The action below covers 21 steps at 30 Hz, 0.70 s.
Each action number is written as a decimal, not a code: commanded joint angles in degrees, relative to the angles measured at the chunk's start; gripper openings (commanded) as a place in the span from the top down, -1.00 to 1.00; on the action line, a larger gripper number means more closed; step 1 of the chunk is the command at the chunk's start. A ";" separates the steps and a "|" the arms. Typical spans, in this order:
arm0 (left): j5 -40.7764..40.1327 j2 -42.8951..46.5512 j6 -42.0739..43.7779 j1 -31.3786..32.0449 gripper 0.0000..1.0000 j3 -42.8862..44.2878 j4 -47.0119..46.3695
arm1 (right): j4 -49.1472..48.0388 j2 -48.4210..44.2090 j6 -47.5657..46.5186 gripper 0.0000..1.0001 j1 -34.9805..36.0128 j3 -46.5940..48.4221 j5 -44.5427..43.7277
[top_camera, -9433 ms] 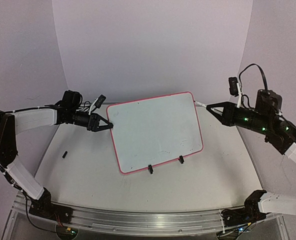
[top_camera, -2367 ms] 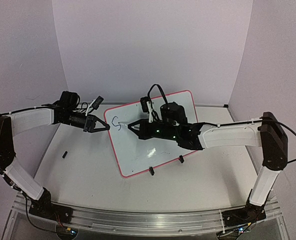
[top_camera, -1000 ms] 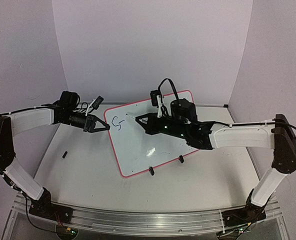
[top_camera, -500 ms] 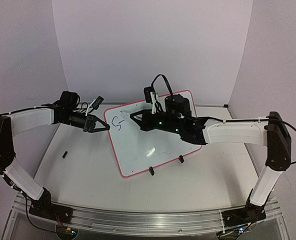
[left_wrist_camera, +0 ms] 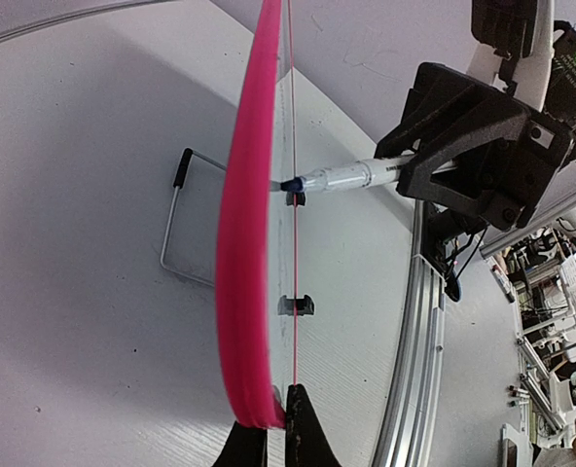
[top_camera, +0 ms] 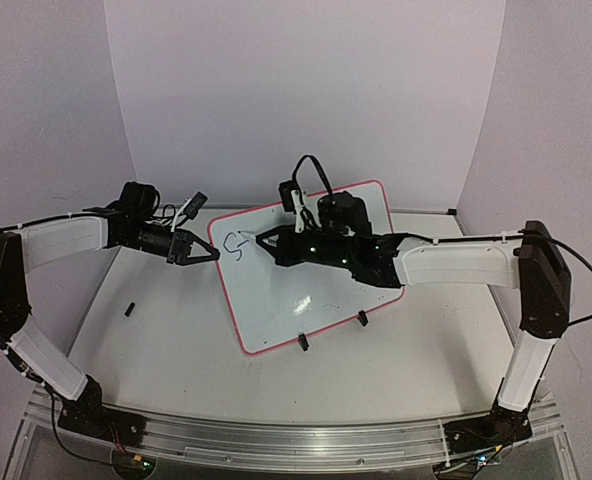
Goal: Write a sentence on the whiteboard
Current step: Write on the whiteboard with the whiteboard.
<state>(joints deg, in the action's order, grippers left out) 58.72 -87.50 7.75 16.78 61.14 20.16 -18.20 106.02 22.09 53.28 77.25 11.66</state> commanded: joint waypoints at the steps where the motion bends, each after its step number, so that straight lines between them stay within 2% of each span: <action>1: -2.82 1.63 4.17 0.11 1.00 1.97 0.32 | 0.00 0.26 -0.05 1.00 -0.33 0.96 -1.27; 21: -2.88 1.99 4.19 0.10 1.00 1.92 0.22 | -0.88 -4.57 3.45 1.00 -0.07 -9.37 -0.77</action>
<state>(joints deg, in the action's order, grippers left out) 57.91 -87.33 7.53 16.67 61.14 21.04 -19.64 103.77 24.56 53.41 69.36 12.32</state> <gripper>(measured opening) 0.037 0.068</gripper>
